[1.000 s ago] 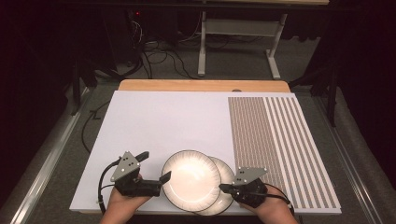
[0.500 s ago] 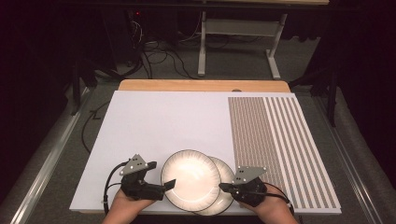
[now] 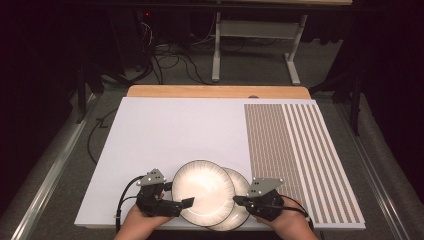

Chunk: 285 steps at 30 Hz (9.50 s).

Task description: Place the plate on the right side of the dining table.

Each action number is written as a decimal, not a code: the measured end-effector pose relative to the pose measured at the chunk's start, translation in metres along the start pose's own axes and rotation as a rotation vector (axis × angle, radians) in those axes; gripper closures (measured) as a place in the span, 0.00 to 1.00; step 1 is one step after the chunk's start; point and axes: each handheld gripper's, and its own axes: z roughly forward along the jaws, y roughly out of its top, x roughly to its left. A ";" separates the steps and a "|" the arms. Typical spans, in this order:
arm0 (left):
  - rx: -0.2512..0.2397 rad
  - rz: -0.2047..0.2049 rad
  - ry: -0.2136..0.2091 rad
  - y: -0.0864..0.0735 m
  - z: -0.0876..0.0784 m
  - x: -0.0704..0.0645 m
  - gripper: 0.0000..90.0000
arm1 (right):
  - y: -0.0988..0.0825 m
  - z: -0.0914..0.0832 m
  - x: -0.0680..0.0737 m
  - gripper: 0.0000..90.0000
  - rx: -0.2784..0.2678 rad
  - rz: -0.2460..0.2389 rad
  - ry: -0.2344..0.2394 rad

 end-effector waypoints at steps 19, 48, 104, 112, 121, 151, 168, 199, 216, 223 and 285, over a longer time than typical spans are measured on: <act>0.062 -0.126 0.023 0.001 0.000 0.000 0.59 | 0.003 0.001 0.002 1.00 0.003 -0.014 -0.003; -0.028 -0.215 -0.031 0.002 -0.007 0.004 0.80 | 0.002 -0.013 0.003 1.00 -0.073 0.005 -0.027; -0.315 0.137 0.104 0.009 -0.030 0.001 0.89 | -0.031 -0.077 -0.041 0.00 -0.337 0.218 -0.350; -0.311 0.166 0.108 0.009 -0.031 -0.001 0.89 | -0.017 -0.070 -0.031 0.01 -0.358 0.193 -0.307; -0.310 0.164 0.104 0.009 -0.031 0.001 0.88 | 0.007 -0.045 -0.026 0.03 -0.345 0.173 -0.241; -0.294 0.222 0.120 0.008 -0.034 0.001 0.87 | 0.036 0.011 -0.021 0.61 -0.312 0.228 -0.082; -0.299 0.200 0.112 0.007 -0.032 0.004 0.87 | 0.033 0.020 -0.025 0.88 -0.302 0.294 -0.032; -0.342 0.103 0.075 0.005 -0.036 0.001 0.89 | 0.035 -0.002 -0.019 0.95 -0.340 0.317 -0.010; -0.352 0.110 0.052 0.017 -0.026 -0.003 0.89 | 0.034 -0.017 -0.025 0.95 -0.355 0.308 -0.053; -0.347 0.121 0.056 0.023 -0.024 -0.005 0.89 | 0.033 -0.022 -0.028 0.95 -0.362 0.301 -0.067; -0.189 0.185 0.001 0.139 0.103 -0.059 0.87 | -0.031 -0.119 -0.102 0.94 -0.414 0.436 -0.323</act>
